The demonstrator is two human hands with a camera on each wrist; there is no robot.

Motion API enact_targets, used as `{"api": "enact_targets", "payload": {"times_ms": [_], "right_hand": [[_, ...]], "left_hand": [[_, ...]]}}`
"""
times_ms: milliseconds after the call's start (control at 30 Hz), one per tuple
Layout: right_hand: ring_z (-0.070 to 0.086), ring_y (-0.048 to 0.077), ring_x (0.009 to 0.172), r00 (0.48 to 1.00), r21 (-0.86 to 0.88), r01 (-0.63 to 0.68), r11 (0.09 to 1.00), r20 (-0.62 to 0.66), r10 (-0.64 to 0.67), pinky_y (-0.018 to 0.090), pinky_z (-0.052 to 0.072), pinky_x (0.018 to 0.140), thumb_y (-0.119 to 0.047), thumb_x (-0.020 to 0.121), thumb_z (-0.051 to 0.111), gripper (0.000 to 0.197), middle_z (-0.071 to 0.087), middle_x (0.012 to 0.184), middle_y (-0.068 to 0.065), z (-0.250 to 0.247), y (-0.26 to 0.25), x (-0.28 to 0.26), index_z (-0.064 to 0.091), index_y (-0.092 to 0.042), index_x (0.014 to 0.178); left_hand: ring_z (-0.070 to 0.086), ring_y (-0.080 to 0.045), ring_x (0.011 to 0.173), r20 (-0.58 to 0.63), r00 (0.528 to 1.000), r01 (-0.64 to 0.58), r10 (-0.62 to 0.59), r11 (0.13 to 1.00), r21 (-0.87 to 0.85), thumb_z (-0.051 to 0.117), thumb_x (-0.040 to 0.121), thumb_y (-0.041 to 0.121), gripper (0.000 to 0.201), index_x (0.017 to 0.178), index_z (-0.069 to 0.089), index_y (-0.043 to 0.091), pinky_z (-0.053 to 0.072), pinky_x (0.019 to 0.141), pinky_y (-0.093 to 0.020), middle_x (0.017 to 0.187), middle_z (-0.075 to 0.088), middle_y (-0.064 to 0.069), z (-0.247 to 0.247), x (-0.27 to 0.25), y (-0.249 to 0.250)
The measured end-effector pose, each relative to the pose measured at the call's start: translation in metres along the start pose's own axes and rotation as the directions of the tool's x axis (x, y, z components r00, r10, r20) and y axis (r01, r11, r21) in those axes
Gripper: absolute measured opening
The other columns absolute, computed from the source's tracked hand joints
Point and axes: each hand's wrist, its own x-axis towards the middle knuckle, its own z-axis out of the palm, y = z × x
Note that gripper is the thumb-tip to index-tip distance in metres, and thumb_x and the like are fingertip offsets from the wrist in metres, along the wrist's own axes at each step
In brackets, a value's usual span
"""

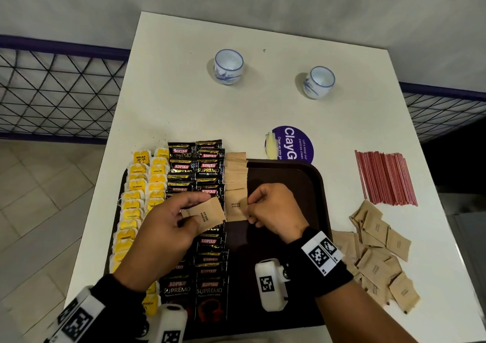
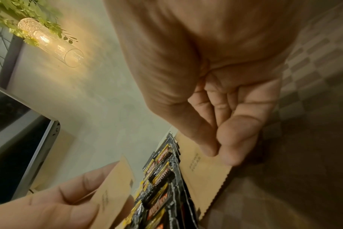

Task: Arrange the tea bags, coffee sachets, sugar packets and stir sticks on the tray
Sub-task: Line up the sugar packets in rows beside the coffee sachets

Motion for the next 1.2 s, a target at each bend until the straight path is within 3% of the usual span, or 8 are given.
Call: {"api": "enact_targets", "payload": {"times_ms": [300,600,700,800,900,1000,1100,1200], "right_hand": [[0.073,0.029,0.060,1.000,0.047,0.003,0.999,-0.007,-0.003,0.036,0.060,0.059,0.002,0.080,0.062,0.010,0.072,0.061,0.014,0.003,-0.002,-0.004,0.062,-0.007,0.084],[0.073,0.029,0.057,0.999,0.126,-0.002,0.992,-0.036,0.006,0.046,0.060,0.062,-0.004,0.083,0.066,0.008,0.070,0.059,0.012,0.005,0.000,-0.004,0.059,-0.006,0.085],[0.073,0.025,0.061,0.990,0.082,0.115,0.990,-0.092,-0.107,0.043,0.061,0.062,-0.014,0.084,0.070,0.007,0.069,0.062,0.003,0.001,0.000,-0.009,0.064,-0.016,0.081],[0.068,0.011,0.070,0.944,0.049,0.324,0.945,-0.086,-0.320,0.033,0.059,0.073,-0.018,0.085,0.074,0.008,0.072,0.076,-0.006,-0.004,-0.002,-0.016,0.072,-0.024,0.080],[0.069,0.015,0.082,0.904,0.100,0.420,0.902,0.040,-0.425,0.027,0.055,0.079,-0.017,0.084,0.078,0.010,0.073,0.085,-0.003,-0.009,-0.007,-0.027,0.077,-0.024,0.091],[0.069,0.014,0.083,0.888,0.110,0.441,0.891,0.093,-0.451,0.032,0.057,0.081,-0.016,0.083,0.080,0.013,0.074,0.087,-0.001,-0.009,-0.007,-0.030,0.077,-0.022,0.094],[0.066,0.009,0.073,0.889,0.071,0.439,0.896,0.114,-0.444,0.036,0.058,0.075,-0.015,0.083,0.079,0.009,0.073,0.082,-0.002,-0.009,-0.003,-0.030,0.077,-0.021,0.089],[0.067,0.013,0.063,0.900,0.088,0.406,0.910,0.132,-0.414,0.029,0.054,0.062,-0.014,0.086,0.076,0.004,0.071,0.075,-0.003,-0.012,-0.002,-0.034,0.075,-0.018,0.087]], "left_hand": [[0.069,-0.001,0.098,0.015,1.000,0.000,0.000,1.000,-0.003,0.062,0.091,-0.009,0.047,0.112,0.071,0.031,0.056,0.075,-0.015,0.107,0.071,0.024,0.002,-0.001,-0.001],[0.072,-0.008,0.093,-0.022,0.999,0.034,-0.036,0.997,-0.070,0.065,0.091,-0.008,0.043,0.111,0.074,0.030,0.061,0.073,-0.024,0.109,0.073,0.009,0.005,-0.001,0.006],[0.073,-0.010,0.090,-0.035,0.997,0.059,-0.063,0.992,-0.108,0.067,0.090,-0.007,0.044,0.109,0.073,0.032,0.063,0.063,-0.029,0.105,0.072,0.008,0.006,0.001,0.013],[0.073,-0.006,0.087,-0.038,0.998,0.041,-0.044,0.996,-0.081,0.072,0.087,-0.005,0.044,0.109,0.071,0.033,0.059,0.060,-0.023,0.093,0.074,0.005,0.006,0.005,0.017],[0.073,-0.006,0.088,-0.013,1.000,0.025,-0.025,0.998,-0.051,0.077,0.082,-0.004,0.045,0.112,0.069,0.029,0.055,0.073,-0.020,0.087,0.077,0.006,0.010,0.010,0.021],[0.074,-0.008,0.087,0.020,1.000,0.014,-0.013,0.999,-0.038,0.080,0.079,-0.004,0.045,0.112,0.068,0.026,0.056,0.085,-0.029,0.086,0.079,0.003,0.014,0.012,0.027],[0.075,-0.009,0.086,0.041,0.999,-0.013,0.013,1.000,-0.020,0.081,0.079,0.000,0.043,0.107,0.068,0.030,0.055,0.087,-0.031,0.085,0.079,0.003,0.020,0.011,0.032],[0.074,-0.006,0.085,0.042,0.999,-0.030,0.029,0.999,0.011,0.082,0.079,0.003,0.041,0.106,0.069,0.032,0.057,0.087,-0.029,0.084,0.079,0.005,0.021,0.009,0.034]]}}
